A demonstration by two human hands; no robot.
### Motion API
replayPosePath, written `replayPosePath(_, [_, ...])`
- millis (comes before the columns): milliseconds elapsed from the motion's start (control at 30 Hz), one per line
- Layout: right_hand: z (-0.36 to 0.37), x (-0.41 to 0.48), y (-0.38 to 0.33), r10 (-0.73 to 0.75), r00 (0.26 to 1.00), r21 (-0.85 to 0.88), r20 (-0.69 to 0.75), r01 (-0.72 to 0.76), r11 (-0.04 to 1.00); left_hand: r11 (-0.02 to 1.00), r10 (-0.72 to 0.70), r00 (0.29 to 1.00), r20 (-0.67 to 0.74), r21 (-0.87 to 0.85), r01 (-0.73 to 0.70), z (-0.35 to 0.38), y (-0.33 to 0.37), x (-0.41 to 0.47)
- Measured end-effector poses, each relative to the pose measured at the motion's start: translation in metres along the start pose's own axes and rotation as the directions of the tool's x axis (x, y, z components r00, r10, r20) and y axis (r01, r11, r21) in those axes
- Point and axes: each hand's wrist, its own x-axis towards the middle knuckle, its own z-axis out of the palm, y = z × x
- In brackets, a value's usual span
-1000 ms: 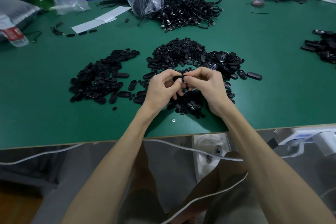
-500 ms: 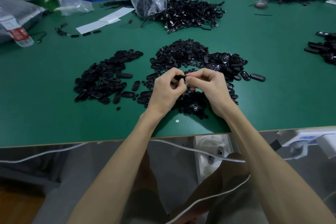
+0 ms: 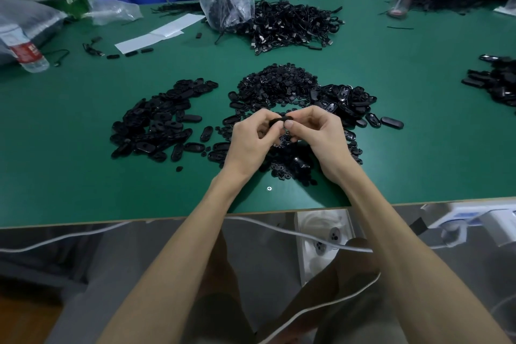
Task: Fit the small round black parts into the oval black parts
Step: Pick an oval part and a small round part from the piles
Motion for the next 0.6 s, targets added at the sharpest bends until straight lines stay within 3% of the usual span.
replayPosePath(133, [0.0, -0.001, -0.005, 0.024, 0.995, 0.015, -0.097, -0.023, 1.0, 0.999, -0.023, 0.999, -0.022, 0.041, 0.024, -0.003, 0.008, 0.003])
replayPosePath(267, [-0.007, 0.003, -0.009, 0.152, 0.944, 0.14, -0.292, -0.115, 0.983, 0.95, -0.122, 0.98, -0.158, 0.269, 0.161, -0.034, 0.007, 0.022])
replayPosePath(367, [-0.015, 0.015, -0.019, 0.29, 0.881, 0.35, -0.375, -0.156, 0.924, 0.745, -0.216, 0.943, -0.252, 0.582, 0.326, -0.075, -0.011, 0.031])
replayPosePath(433, [-0.02, 0.024, -0.026, 0.384, 0.824, 0.514, -0.416, -0.136, 0.847, 0.528, -0.236, 0.938, -0.253, 0.777, 0.342, -0.098, -0.024, 0.032])
replayPosePath(500, [-0.021, 0.03, -0.028, 0.446, 0.786, 0.606, -0.428, -0.116, 0.787, 0.373, -0.299, 0.923, -0.241, 0.861, 0.346, -0.114, -0.034, 0.032])
replayPosePath(600, [-0.022, 0.034, -0.025, 0.5, 0.743, 0.664, -0.446, -0.1, 0.741, 0.332, -0.341, 0.91, -0.235, 0.876, 0.35, -0.126, -0.042, 0.031])
